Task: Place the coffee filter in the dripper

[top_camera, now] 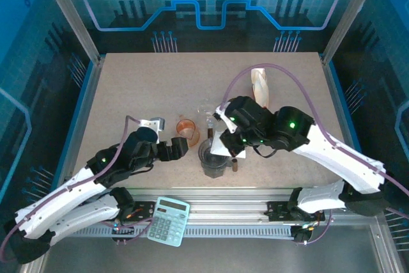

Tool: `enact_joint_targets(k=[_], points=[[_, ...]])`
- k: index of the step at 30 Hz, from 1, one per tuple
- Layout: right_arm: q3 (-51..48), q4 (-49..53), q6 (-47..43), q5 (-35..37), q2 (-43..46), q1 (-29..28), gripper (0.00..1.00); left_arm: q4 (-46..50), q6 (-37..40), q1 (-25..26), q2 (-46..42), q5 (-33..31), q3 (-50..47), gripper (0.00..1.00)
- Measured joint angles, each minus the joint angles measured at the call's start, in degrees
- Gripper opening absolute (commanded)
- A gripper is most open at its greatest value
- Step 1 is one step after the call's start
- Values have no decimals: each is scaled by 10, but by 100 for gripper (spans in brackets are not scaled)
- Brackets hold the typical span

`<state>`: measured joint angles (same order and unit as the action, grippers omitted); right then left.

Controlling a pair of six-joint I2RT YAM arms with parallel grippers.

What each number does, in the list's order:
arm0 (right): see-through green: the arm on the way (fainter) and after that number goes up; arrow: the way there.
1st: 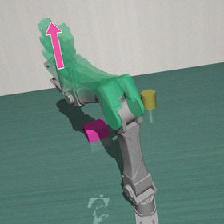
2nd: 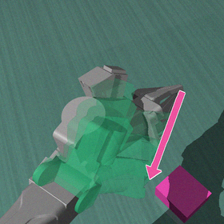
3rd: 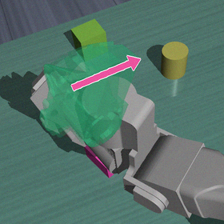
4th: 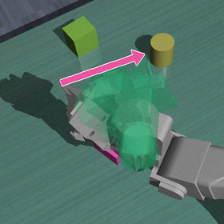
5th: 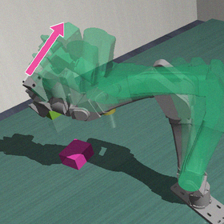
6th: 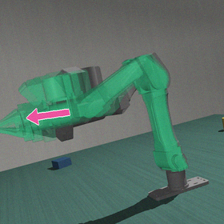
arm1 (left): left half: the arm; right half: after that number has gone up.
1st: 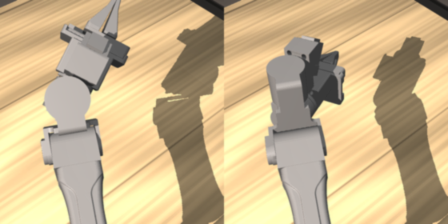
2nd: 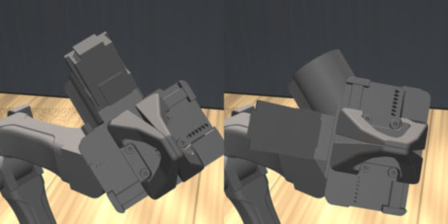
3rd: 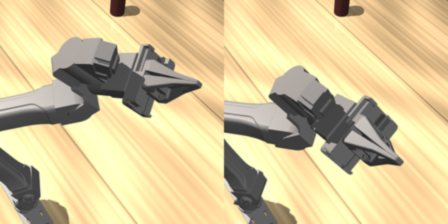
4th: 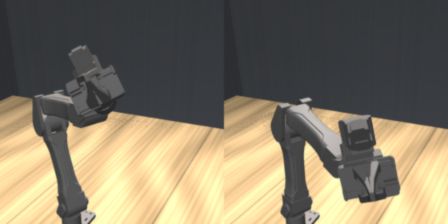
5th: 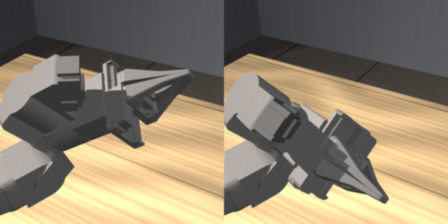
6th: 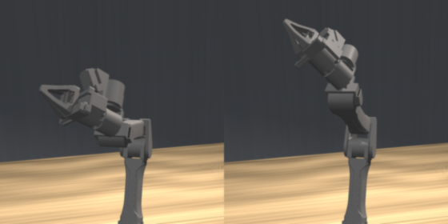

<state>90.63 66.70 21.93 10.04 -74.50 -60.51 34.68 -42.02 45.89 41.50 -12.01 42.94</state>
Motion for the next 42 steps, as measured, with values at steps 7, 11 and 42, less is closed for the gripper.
enact_joint_targets(k=[7, 11, 42], points=[[17, 6, -17, -14, -70, -24, 0, 7, 0, 0, -16, 1, 9, 99], [17, 4, -23, -20, -95, -30, 0, 11, 0, 0, -19, 1, 9, 99], [-88, -92, -10, -49, -91, -29, 52, 13, 0, 0, -24, 1, 11, 99]])
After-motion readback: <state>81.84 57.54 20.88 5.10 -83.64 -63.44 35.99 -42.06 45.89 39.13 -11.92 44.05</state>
